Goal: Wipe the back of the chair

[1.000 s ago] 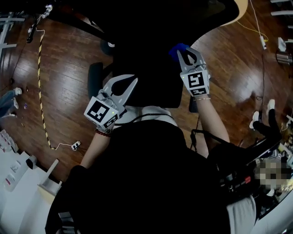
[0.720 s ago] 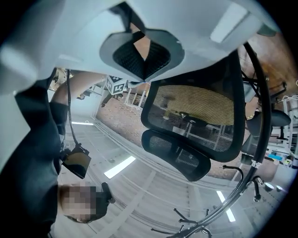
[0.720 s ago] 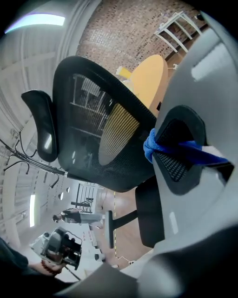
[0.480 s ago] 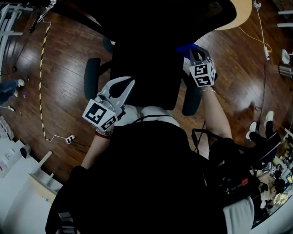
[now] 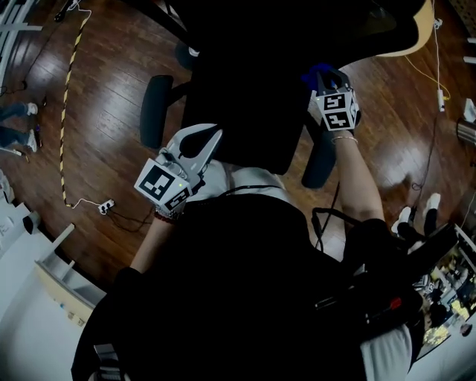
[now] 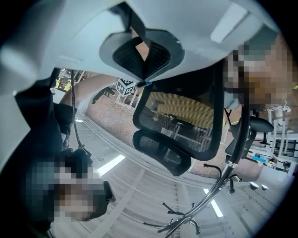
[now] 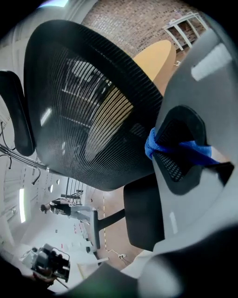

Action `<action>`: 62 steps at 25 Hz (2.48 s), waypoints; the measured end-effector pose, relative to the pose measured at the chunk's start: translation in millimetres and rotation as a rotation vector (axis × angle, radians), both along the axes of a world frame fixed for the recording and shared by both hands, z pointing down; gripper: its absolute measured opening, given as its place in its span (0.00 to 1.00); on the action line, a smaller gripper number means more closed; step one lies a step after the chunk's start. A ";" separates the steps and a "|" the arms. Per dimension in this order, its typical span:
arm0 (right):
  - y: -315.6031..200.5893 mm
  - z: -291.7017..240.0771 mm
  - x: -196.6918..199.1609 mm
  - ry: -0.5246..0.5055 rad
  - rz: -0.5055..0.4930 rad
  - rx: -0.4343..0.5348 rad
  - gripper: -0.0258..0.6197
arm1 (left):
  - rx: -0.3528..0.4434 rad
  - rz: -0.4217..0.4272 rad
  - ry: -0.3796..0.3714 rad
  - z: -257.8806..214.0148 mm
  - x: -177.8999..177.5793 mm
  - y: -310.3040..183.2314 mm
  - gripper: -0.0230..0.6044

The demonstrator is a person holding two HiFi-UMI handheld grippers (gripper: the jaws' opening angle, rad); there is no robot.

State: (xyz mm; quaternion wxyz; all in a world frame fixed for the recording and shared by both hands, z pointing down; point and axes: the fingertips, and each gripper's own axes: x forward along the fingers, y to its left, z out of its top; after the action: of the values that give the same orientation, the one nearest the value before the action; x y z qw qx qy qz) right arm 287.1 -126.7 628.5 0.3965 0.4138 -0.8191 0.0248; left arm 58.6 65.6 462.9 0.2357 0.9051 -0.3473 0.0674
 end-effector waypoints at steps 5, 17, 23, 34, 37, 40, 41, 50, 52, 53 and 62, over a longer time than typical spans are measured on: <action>-9.8 -3.0 -34.7 0.005 -0.013 0.009 0.09 | -0.010 -0.009 -0.016 7.0 -36.7 -2.5 0.04; -42.3 21.6 -183.5 -0.045 -0.078 -0.003 0.09 | -0.038 -0.047 -0.011 25.6 -142.0 -22.9 0.04; -49.4 22.6 -255.5 -0.080 -0.077 0.017 0.09 | -0.025 -0.019 -0.030 23.0 -201.1 -42.5 0.04; -57.5 21.7 -378.0 -0.123 -0.173 0.014 0.09 | 0.023 -0.037 -0.036 13.6 -267.5 -68.4 0.04; -58.3 15.2 -391.3 -0.164 -0.164 0.015 0.09 | 0.017 -0.027 -0.034 11.9 -269.3 -65.2 0.04; -51.1 -4.5 -393.7 -0.229 -0.127 0.029 0.09 | -0.009 -0.016 -0.034 11.5 -269.0 -56.8 0.04; -47.7 -12.9 -390.3 -0.252 -0.111 0.036 0.09 | -0.015 -0.009 -0.036 12.1 -267.5 -55.4 0.04; 7.4 -54.8 -224.1 -0.291 0.129 0.088 0.09 | 0.000 0.118 -0.019 6.1 -185.8 -59.7 0.04; 19.7 -53.6 -168.4 -0.245 0.195 0.087 0.09 | 0.007 0.111 -0.004 1.0 -168.3 -62.5 0.04; 25.7 -53.1 -142.4 -0.220 0.219 0.086 0.09 | 0.007 0.103 -0.001 -0.5 -160.5 -62.3 0.04; 34.2 -32.6 -4.0 0.010 0.119 0.031 0.09 | -0.040 0.045 -0.001 10.1 -83.2 -47.6 0.04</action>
State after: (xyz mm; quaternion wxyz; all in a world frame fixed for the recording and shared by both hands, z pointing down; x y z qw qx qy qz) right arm 283.2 -92.5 595.9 0.3920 0.4681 -0.7913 0.0337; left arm -24.6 18.0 472.9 0.2518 0.9079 -0.3255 0.0802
